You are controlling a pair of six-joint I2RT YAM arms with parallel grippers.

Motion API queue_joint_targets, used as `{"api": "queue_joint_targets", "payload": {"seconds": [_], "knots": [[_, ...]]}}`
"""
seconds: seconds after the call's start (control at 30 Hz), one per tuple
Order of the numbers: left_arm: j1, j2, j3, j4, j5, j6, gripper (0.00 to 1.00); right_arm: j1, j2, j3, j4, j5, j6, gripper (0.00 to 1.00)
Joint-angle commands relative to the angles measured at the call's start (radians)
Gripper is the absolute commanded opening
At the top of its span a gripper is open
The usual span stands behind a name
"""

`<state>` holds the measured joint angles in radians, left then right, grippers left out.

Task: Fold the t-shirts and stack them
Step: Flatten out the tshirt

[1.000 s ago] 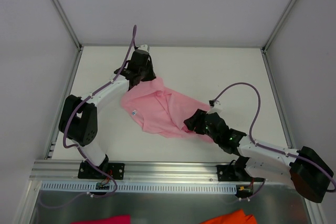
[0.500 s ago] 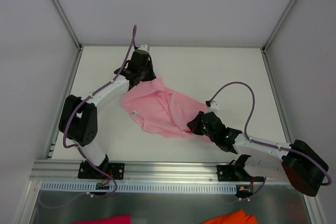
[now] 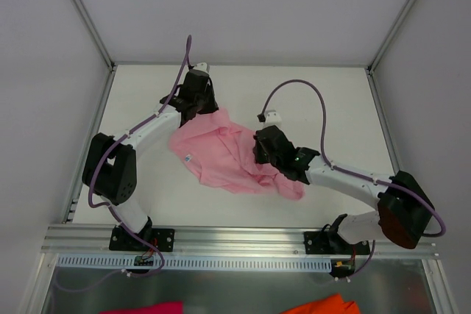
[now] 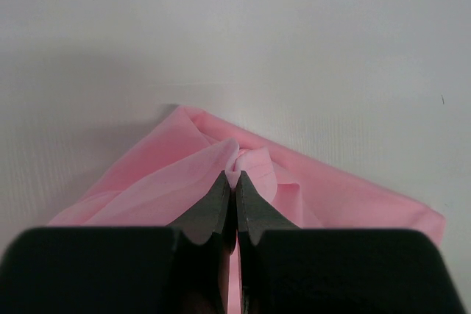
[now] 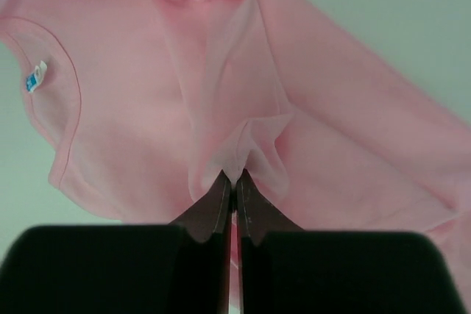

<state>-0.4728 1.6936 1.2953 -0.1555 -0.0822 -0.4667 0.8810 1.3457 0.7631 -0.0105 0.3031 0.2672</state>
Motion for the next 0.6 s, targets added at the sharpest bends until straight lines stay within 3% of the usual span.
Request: {"api": "queue_joint_targets", "payload": {"seconds": [0.0,0.13,0.23,0.3,0.37,0.47,0.57], "knots": [[-0.013,-0.020,0.027,0.016,-0.027,0.025,0.00,-0.001,-0.010,0.180,-0.144,0.146,-0.213,0.01],[-0.010,-0.008,0.088,-0.006,-0.066,0.054,0.00,-0.004,-0.063,0.309,-0.157,0.406,-0.403,0.01],[0.008,0.020,0.221,-0.067,-0.077,0.069,0.00,-0.023,-0.066,0.381,-0.103,0.549,-0.607,0.01],[0.034,0.064,0.448,-0.174,-0.042,0.085,0.00,-0.065,-0.045,0.532,-0.135,0.611,-0.692,0.01],[0.042,0.081,0.538,-0.226,-0.082,0.106,0.00,-0.097,-0.037,0.576,-0.131,0.626,-0.750,0.01],[0.074,0.086,0.654,-0.289,-0.099,0.125,0.00,-0.149,-0.048,0.591,-0.018,0.688,-0.876,0.01],[0.097,0.031,0.670,-0.289,-0.166,0.143,0.00,-0.197,-0.100,0.581,0.111,0.715,-0.971,0.01]]}}
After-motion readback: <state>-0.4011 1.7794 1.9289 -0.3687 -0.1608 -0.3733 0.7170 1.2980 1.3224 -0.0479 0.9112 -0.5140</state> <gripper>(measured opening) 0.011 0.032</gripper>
